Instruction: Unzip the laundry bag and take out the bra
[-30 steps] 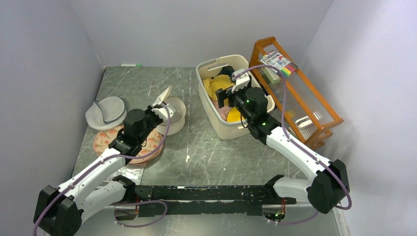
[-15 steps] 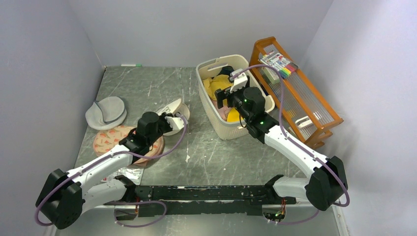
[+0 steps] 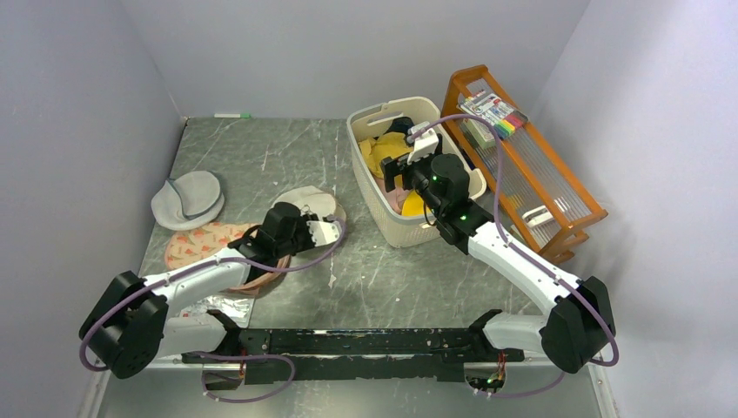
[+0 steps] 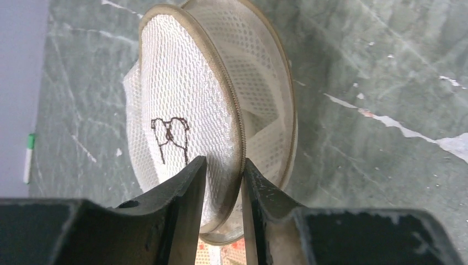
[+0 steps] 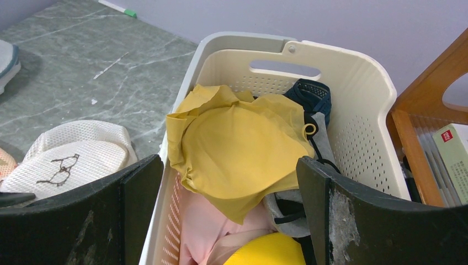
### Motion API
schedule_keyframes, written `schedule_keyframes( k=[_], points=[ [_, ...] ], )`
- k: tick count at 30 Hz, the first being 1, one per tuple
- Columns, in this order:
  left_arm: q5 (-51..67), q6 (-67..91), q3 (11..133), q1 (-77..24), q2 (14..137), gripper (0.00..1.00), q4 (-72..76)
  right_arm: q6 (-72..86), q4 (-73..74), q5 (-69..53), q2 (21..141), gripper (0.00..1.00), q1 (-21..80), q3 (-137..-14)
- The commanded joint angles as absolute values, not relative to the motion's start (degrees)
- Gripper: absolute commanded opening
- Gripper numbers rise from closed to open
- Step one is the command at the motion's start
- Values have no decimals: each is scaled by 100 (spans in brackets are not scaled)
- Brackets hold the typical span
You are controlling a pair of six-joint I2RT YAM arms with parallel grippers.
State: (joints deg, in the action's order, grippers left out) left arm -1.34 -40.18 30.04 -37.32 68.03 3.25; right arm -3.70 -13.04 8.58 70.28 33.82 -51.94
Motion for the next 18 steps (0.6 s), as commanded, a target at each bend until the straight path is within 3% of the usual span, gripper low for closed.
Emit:
schedule_keyframes(
  k=[1,4,9,13,15,18],
  points=[
    [281,-3764,3361,-3892,6978,41,49,-409,-1516,946,6974,92,3406,-5133],
    [462,-3649,3371,-3936,6928,65,15,-413,-1512,949,6964,92,3402,-5133],
    [991,-2971,3574,-3924,6664,84,-113,-413,-1525,952,6935,92,3406,-5116],
    [1691,-2590,3669,-3791,6520,85,-132,-414,-1522,957,6917,92,3401,-5115],
    [2131,-2398,3682,-3647,6411,94,-48,-417,-1512,967,6908,92,3401,-5117],
    [2672,-1980,3691,-3331,6168,94,250,-405,-1495,955,6911,92,3403,-5137]
  ],
)
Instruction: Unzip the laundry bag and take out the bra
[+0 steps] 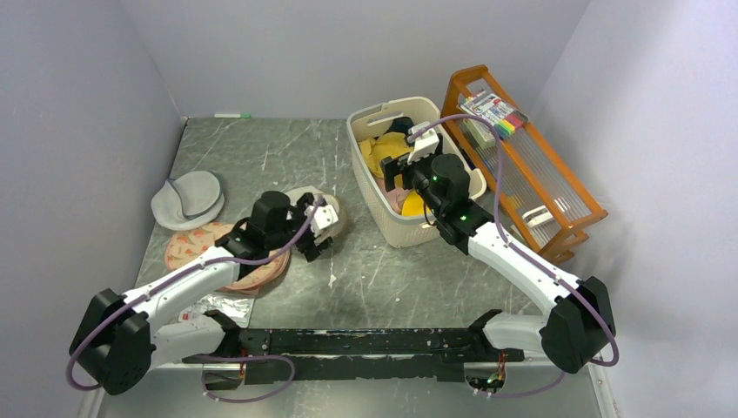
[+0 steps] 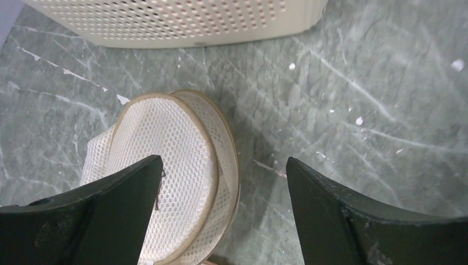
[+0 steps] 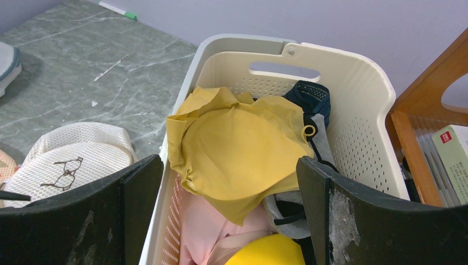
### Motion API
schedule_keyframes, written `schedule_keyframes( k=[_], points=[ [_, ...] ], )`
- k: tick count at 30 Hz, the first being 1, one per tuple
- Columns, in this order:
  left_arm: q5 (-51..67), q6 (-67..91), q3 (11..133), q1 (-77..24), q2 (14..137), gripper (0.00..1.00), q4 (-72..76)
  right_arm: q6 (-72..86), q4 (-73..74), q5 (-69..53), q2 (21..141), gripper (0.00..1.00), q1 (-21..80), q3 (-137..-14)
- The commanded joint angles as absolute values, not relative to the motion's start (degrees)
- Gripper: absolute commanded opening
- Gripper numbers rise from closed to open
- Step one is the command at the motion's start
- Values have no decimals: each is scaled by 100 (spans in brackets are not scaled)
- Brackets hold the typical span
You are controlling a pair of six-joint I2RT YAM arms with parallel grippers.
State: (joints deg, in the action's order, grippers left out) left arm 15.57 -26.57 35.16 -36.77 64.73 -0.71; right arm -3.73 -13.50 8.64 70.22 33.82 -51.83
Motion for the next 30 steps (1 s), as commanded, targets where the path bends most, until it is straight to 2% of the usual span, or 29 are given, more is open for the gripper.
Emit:
schedule_keyframes(
  k=[1,4,6,8,13,20,23,27,30],
  points=[
    [2797,-1812,3684,-3224,6106,94,399,-404,-1488,948,6921,92,3402,-5136],
    [2827,-1354,3667,-2893,5974,86,827,-397,-1470,940,6956,92,3401,-5158],
    [2439,-1142,3665,-2717,6018,65,1012,-396,-1459,945,6981,92,3406,-5168],
    [2136,-1134,3645,-2613,6165,59,1079,-396,-1451,933,7008,92,3401,-5185],
    [2443,-1211,3795,-2697,6909,53,799,-405,-1421,957,7114,92,3401,-5219],
    [1690,-1470,4238,-2966,8218,46,42,-420,-1449,975,7181,92,3402,-5213],
    [1343,-1500,4340,-2969,8387,45,-55,-424,-1442,994,7173,92,3402,-5212],
    [1421,-1564,4320,-2971,8310,47,-45,-432,-1455,998,7133,92,3401,-5203],
    [1478,-1520,4246,-2971,8172,52,48,-422,-1434,1002,7128,92,3407,-5209]
  ],
)
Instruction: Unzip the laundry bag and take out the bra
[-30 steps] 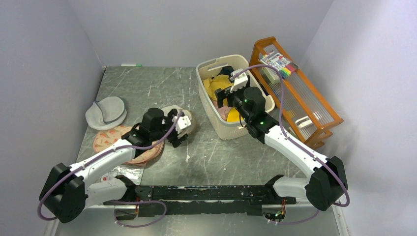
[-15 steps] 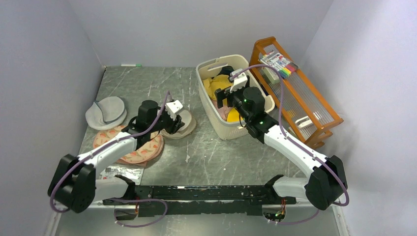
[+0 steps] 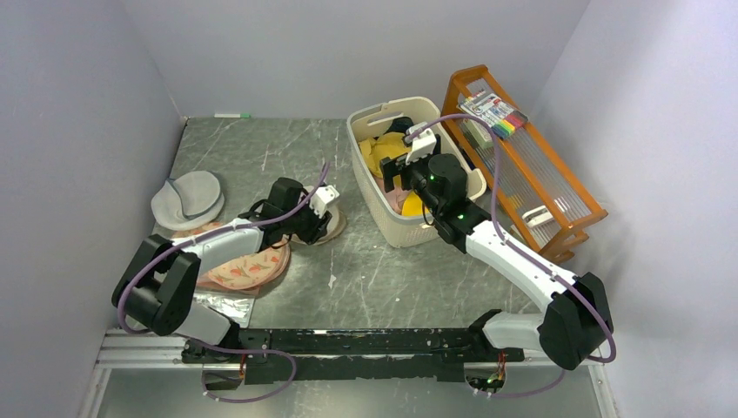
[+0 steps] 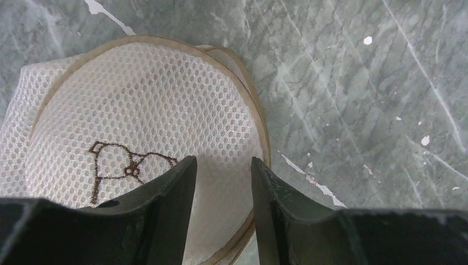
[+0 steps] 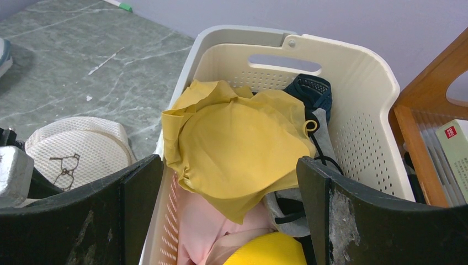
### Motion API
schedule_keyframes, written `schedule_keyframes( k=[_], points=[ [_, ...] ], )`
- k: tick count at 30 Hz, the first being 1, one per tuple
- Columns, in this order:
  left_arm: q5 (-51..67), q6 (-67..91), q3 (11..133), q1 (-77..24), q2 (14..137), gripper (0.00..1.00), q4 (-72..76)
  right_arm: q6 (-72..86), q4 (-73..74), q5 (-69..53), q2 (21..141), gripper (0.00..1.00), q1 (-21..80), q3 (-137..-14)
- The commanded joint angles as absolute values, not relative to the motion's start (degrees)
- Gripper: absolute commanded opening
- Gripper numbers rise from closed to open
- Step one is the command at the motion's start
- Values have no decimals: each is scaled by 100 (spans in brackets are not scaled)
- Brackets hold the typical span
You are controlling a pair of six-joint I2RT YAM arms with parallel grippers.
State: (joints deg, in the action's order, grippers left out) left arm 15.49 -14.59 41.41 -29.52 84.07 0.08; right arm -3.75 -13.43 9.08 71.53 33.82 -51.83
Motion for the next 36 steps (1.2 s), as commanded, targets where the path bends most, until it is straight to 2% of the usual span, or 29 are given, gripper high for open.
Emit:
schedule_keyframes(
  k=[1,9,15,17,18,22,27,29,36],
  points=[
    [1514,-1490,4224,-2965,8174,54,74,-410,-1419,994,7128,92,3403,-5219],
    [1719,-1476,4640,-2892,8863,54,-415,-336,-1331,870,7154,92,3404,-5273],
    [1811,-1290,4228,-2888,7490,76,-20,-207,-1325,730,7094,92,3412,-5281],
    [1748,-1169,3982,-2884,6862,96,356,-141,-1324,633,7116,92,3415,-5284],
    [1703,-1080,3879,-2879,6560,99,511,-111,-1259,590,7143,92,3429,-5332],
    [1575,-786,3670,-2746,5573,100,1089,-30,-808,622,7160,92,3487,-5692],
    [1082,2,3704,-2213,4637,99,1873,85,-241,799,6603,94,3533,-5977],
    [755,407,4028,-1971,4510,99,1870,61,45,950,6266,99,3544,-6077],
    [-64,733,6345,-1899,5211,99,942,20,1243,1977,5324,100,3544,-6966]
  ],
)
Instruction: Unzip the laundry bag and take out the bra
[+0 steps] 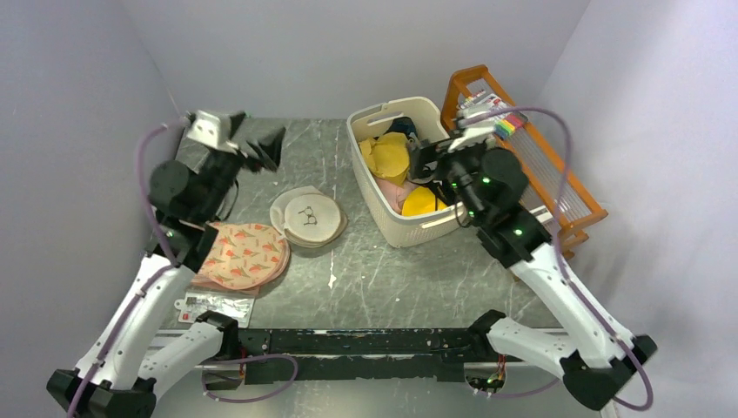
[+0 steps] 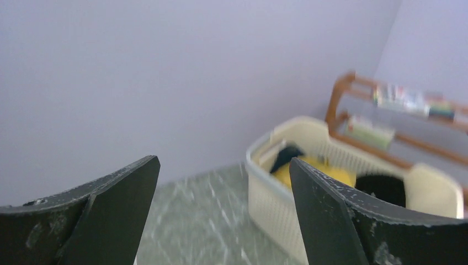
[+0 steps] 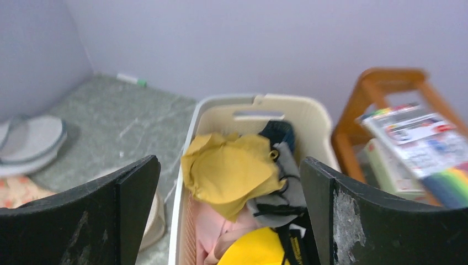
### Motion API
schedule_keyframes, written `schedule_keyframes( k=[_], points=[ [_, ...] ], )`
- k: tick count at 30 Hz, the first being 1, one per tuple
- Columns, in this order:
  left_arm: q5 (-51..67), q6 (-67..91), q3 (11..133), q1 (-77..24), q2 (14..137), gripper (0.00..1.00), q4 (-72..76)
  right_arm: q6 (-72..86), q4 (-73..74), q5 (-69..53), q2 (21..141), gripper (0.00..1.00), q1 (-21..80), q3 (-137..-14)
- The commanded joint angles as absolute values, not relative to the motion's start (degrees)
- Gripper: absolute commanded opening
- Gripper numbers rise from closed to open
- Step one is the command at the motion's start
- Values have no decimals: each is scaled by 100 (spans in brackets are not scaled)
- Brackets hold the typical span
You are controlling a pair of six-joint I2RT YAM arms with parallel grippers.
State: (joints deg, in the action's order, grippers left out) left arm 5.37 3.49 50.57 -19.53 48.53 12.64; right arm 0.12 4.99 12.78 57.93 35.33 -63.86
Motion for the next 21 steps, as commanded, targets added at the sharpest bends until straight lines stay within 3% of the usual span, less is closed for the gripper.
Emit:
schedule_keyframes(
  k=[1,4,10,21],
  points=[
    [-90,776,6684,-1898,5327,99,692,56,1369,2096,5196,100,3541,-7113],
    [-70,1011,7151,-1886,5448,99,260,130,1518,2288,4766,100,3537,-7422],
    [324,1142,6332,-1871,4758,99,1153,19,1207,2580,4264,100,3534,-7513],
    [-113,732,5802,-1871,4360,99,1357,28,1214,2922,4315,100,3533,-7365]
  ],
)
